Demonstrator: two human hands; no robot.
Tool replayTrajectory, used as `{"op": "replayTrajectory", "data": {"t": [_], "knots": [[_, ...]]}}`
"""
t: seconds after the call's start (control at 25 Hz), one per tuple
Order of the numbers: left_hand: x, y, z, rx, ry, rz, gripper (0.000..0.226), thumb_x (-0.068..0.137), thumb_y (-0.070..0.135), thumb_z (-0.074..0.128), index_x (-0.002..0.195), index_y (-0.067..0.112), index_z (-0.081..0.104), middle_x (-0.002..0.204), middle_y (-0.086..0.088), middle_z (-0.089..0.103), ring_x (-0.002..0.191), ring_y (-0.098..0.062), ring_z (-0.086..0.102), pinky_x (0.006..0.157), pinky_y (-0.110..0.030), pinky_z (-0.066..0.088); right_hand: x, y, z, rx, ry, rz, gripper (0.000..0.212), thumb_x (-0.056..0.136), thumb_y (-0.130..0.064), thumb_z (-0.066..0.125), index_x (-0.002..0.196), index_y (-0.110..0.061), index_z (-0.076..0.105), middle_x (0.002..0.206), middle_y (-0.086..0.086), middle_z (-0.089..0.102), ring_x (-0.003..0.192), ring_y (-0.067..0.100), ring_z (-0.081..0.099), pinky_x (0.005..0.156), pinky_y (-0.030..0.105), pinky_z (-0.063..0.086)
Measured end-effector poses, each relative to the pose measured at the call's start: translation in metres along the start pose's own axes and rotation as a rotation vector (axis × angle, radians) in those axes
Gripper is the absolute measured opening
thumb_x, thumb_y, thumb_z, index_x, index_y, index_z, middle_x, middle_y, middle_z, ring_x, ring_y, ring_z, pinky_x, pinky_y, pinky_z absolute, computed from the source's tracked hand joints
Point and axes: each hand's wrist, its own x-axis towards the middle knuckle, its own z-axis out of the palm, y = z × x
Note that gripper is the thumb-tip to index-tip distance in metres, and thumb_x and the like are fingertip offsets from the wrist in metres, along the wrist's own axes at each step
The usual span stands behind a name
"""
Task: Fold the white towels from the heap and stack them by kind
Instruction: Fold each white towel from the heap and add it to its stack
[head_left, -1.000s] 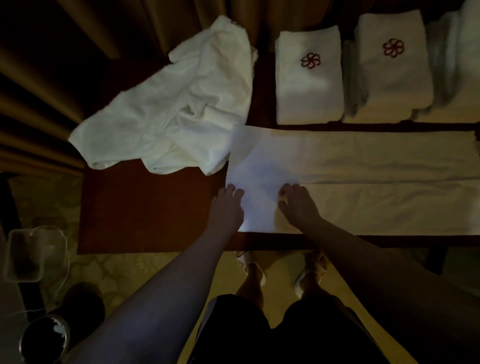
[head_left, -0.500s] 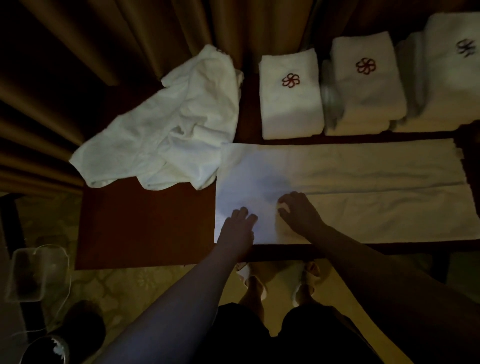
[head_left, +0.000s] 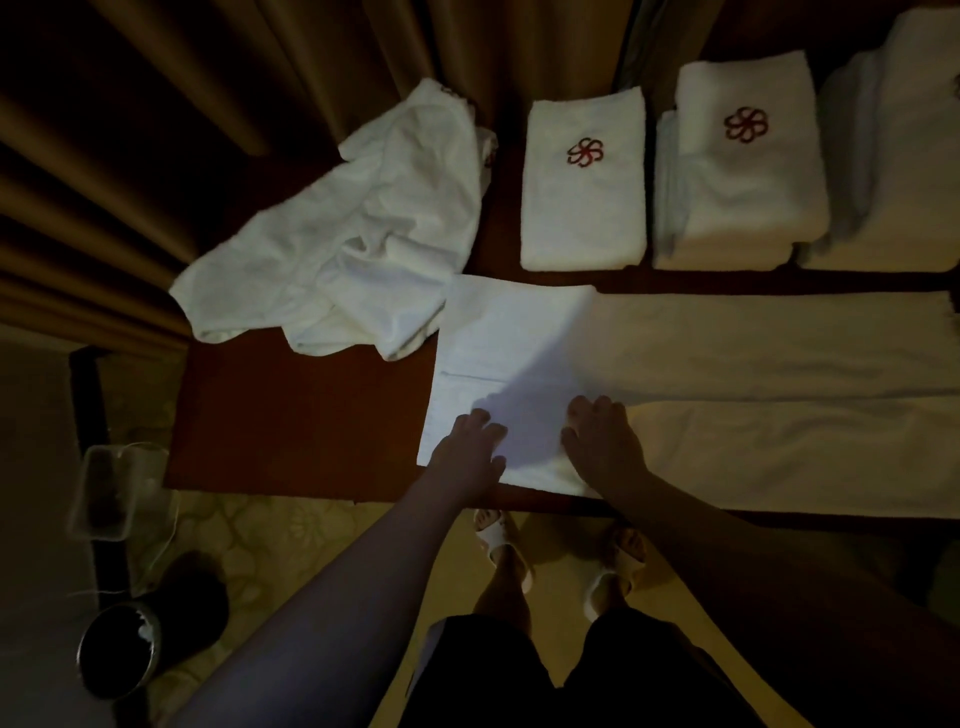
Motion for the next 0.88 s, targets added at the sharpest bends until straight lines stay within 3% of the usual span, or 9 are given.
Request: {"op": "replayTrajectory", "data": {"t": [0.16,0.32,0.52,0.72,0.88], "knots": [[0.019,0.012,-0.012,0.001,0.080,-0.105,0.029,0.095,0.029,0.050,0.120,0.014,0.054,0.121,-0.008,0.050,0.113,-0.025,0.049,0.086,-0.037,0.044,0.023,0.006,-0.022,0.169,0.140,0.021,0.024,0.095,-0.025,0.050,0.103,-0.004,0.060,0.102,0.017,0.058,0.100,0.033,0.054,0.081,0.036,0.045],[0.060,0.015,-0.042,0.102,0.104,-0.191,0.024,0.096,0.027,0.045,0.111,0.012,0.057,0.114,-0.011,0.061,0.105,-0.029,0.058,0.081,-0.035,0.046,0.070,0.029,-0.050,0.118,0.271,-0.002,0.022,0.088,-0.015,0.055,0.103,0.000,0.062,0.103,0.022,0.057,0.101,0.040,0.053,0.082,0.044,0.046],[0.117,0.023,-0.083,0.061,0.288,-0.034,0.026,0.092,0.014,0.051,0.117,0.012,0.057,0.121,-0.011,0.051,0.115,-0.027,0.047,0.083,-0.039,0.045,0.112,0.062,-0.064,-0.009,0.149,-0.011,0.043,0.090,-0.019,0.054,0.130,-0.003,0.047,0.135,0.023,0.039,0.120,0.041,0.038,0.089,0.049,0.045],[0.153,0.028,-0.090,0.061,0.200,-0.019,0.042,0.089,0.016,0.054,0.130,0.012,0.045,0.128,-0.012,0.044,0.119,-0.029,0.044,0.087,-0.041,0.044,0.123,0.071,-0.066,-0.073,0.141,0.002,0.053,0.086,-0.020,0.063,0.134,-0.008,0.043,0.135,0.020,0.038,0.122,0.039,0.037,0.089,0.048,0.046],[0.167,0.017,-0.094,0.067,0.187,-0.064,0.059,0.092,0.019,0.054,0.145,0.016,0.030,0.135,-0.016,0.038,0.125,-0.034,0.041,0.092,-0.046,0.043,0.130,0.079,-0.080,-0.056,0.081,-0.006,0.081,0.079,-0.023,0.071,0.147,-0.013,0.029,0.140,0.019,0.034,0.128,0.038,0.034,0.091,0.047,0.044]]}}
